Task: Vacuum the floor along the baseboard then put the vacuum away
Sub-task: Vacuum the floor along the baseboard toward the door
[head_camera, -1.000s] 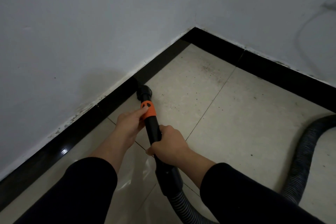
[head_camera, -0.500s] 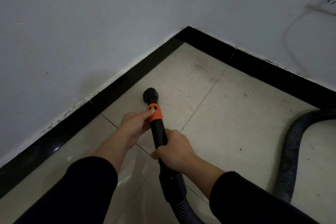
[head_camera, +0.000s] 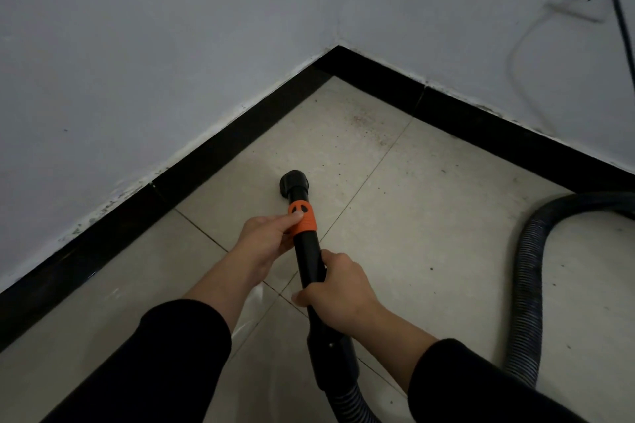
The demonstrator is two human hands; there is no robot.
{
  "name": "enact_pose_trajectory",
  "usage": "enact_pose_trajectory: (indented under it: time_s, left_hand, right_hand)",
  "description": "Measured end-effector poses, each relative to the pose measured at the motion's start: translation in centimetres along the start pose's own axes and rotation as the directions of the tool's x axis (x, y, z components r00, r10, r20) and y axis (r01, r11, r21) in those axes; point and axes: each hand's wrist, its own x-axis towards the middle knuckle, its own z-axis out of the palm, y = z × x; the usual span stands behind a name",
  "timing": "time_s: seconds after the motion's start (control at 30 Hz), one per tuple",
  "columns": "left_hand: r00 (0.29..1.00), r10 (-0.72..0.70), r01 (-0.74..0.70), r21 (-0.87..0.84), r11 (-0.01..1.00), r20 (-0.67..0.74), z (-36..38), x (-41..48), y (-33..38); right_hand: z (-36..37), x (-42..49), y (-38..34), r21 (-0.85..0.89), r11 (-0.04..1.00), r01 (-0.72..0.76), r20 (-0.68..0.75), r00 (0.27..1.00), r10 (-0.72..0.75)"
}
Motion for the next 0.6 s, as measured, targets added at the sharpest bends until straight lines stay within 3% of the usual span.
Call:
enact_pose_trajectory:
  time_s: [0.6]
  left_hand:
    - [0.998, -0.027, 0.026, 0.007, 1.000, 0.052, 5.6, -2.6, -2.6]
  right_hand:
    - [-3.2, -3.3, 4.6, 0.046, 0.998, -0.050, -0.039, 0.998, 0.052]
